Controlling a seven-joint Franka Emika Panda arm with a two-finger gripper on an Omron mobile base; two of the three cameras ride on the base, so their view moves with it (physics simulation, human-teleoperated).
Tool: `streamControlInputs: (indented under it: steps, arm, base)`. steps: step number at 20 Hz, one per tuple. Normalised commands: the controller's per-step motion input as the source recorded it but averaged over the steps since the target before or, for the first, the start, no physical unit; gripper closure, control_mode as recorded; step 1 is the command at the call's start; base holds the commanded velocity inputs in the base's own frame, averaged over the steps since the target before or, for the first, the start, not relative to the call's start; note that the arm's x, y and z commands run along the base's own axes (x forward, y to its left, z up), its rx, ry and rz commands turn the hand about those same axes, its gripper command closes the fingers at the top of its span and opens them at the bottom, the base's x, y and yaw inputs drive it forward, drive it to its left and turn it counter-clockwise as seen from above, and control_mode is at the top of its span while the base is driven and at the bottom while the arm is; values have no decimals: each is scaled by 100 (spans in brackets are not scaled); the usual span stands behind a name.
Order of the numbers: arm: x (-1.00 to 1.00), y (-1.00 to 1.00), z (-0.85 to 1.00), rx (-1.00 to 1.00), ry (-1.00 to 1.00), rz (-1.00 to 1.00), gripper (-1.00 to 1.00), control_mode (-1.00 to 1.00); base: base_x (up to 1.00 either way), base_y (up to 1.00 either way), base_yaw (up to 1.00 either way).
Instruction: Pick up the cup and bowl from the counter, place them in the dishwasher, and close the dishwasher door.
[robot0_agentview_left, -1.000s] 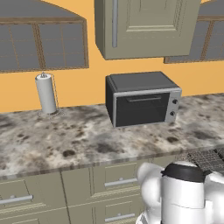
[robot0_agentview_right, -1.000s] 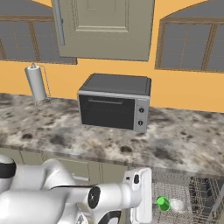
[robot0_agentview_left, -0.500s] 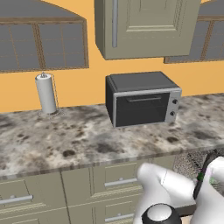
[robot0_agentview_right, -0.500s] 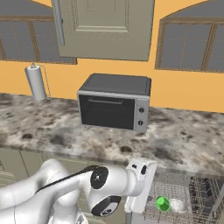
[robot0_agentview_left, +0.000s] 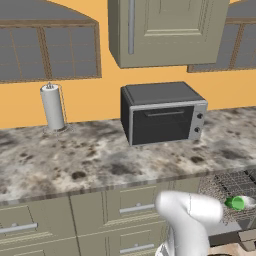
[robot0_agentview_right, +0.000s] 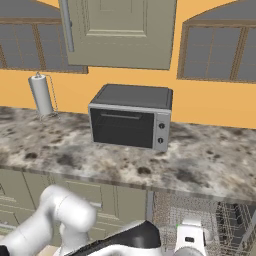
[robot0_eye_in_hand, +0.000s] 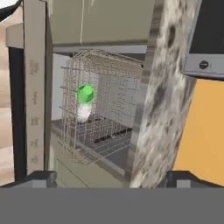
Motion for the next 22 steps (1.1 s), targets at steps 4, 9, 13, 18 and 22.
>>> streamControlInputs:
  steps: [4, 9, 13, 18, 22]
  arm:
    - [-35, 29, 0, -2, 0, 33, -100, -100]
    - [-23, 54, -34, -2, 0, 20, -100, -100]
    - [-14, 66, -41, 0, -3, 13, -100, -100]
    - [-2, 52, -27, 5, -6, 6, -100, -100]
    - [-7, 36, -59, 2, -6, 4, -100, -100]
  base:
    - [0, 0, 0]
    - [0, 0, 0]
    - [0, 0, 0]
    - [0, 0, 0]
    - [0, 0, 0]
